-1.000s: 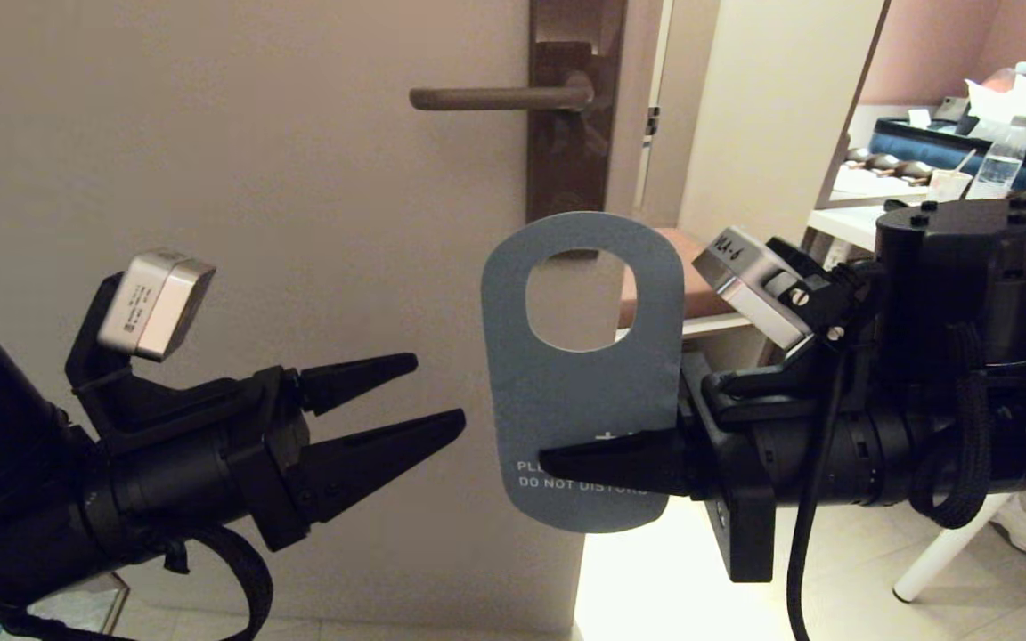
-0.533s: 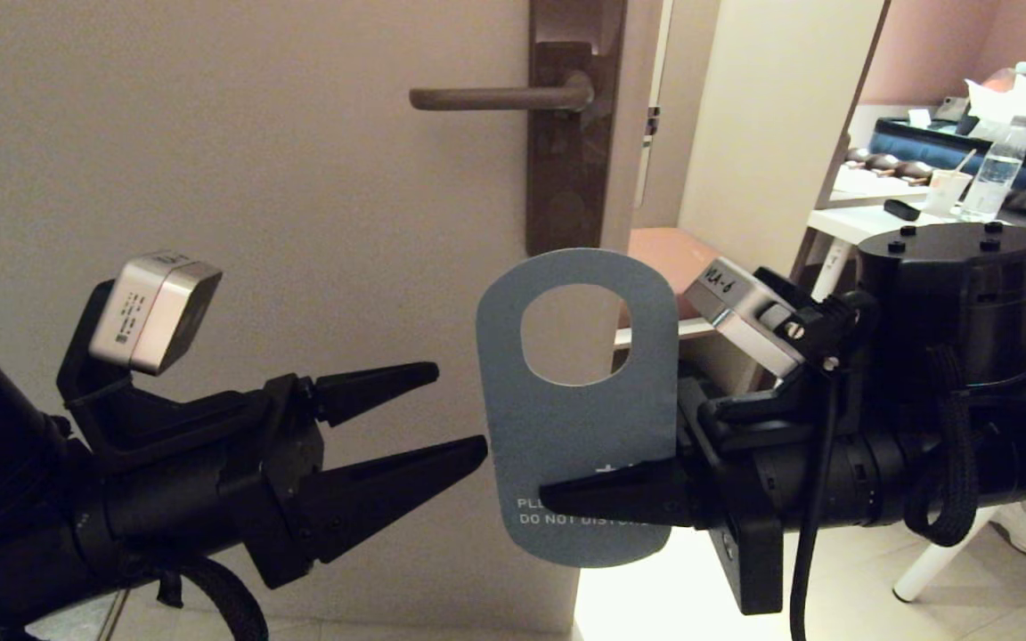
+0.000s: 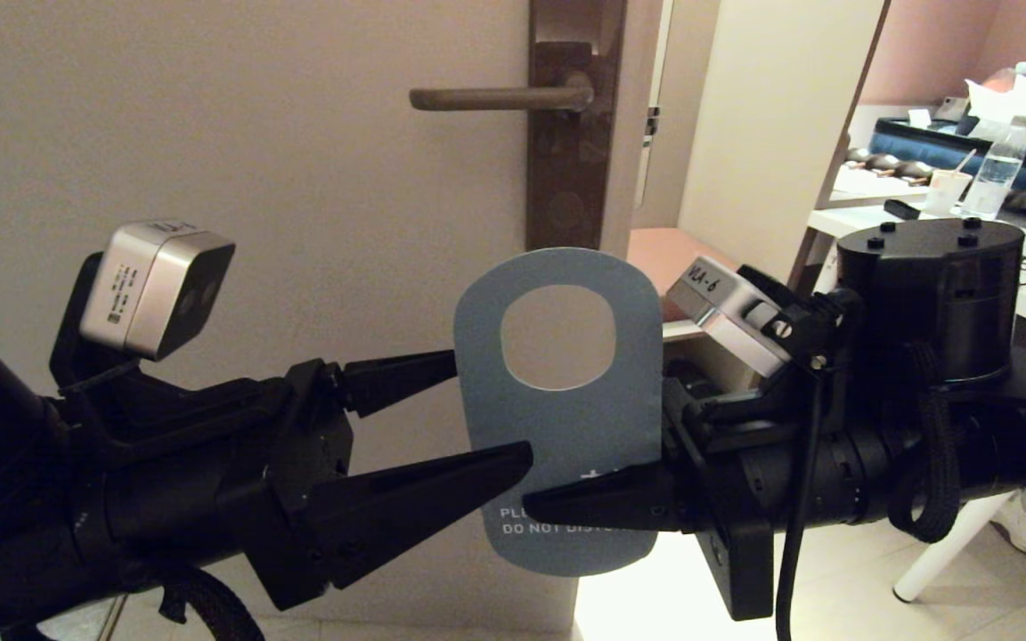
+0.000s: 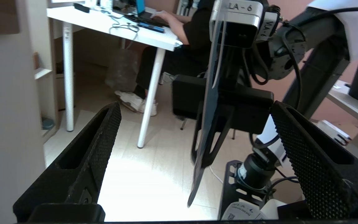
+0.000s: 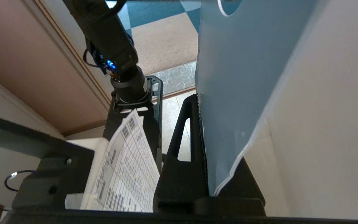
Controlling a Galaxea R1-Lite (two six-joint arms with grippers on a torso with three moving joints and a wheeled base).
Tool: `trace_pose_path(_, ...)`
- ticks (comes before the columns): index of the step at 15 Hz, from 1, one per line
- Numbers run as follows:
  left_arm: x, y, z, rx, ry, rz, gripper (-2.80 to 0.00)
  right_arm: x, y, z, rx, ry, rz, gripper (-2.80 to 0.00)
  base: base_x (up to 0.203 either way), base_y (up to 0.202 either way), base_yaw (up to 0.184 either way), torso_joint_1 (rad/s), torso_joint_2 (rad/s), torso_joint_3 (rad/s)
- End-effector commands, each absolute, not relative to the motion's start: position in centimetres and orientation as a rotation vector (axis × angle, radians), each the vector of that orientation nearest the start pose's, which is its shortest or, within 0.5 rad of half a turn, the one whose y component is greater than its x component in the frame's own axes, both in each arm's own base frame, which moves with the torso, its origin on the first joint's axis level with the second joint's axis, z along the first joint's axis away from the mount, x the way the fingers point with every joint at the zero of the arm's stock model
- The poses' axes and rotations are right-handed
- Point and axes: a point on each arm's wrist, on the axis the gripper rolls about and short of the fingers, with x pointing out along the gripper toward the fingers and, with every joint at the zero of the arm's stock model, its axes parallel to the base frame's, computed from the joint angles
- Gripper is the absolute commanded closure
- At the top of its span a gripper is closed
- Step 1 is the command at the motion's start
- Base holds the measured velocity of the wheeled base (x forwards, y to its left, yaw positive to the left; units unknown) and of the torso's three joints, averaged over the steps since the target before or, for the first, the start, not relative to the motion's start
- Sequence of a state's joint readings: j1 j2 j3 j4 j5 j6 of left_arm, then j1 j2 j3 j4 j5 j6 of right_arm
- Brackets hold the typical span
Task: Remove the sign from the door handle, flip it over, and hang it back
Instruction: Hand it to the other hand
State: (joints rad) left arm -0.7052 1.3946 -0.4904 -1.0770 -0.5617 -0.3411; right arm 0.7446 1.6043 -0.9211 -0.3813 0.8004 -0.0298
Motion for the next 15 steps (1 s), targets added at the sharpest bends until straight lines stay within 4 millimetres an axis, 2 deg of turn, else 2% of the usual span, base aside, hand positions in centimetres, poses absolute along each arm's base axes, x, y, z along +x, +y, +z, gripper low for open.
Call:
trace_pose_path(1,15.4,-15.2,22.2,-0.309,0.034,-1.304,-2.80,20.3,21.1,21.8,-0.015,0.314,1.548,0.00,0.000,0.000,0.000,0.000,0.00,0.000)
trace_pose_path(9,15.3,-16.2,22.1,-0.309,0.033,-1.340,-2.80,20.3,23.2,21.9,-0.023,0.306,1.594,0.00,0.000,0.000,0.000,0.000,0.00,0.000)
trace_pose_path(15,15.2,-16.5,21.8,-0.308,0.041,-1.353,-2.80,20.4,23.3,22.0,-0.023,0.299,1.594,0.00,0.000,0.000,0.000,0.000,0.00,0.000)
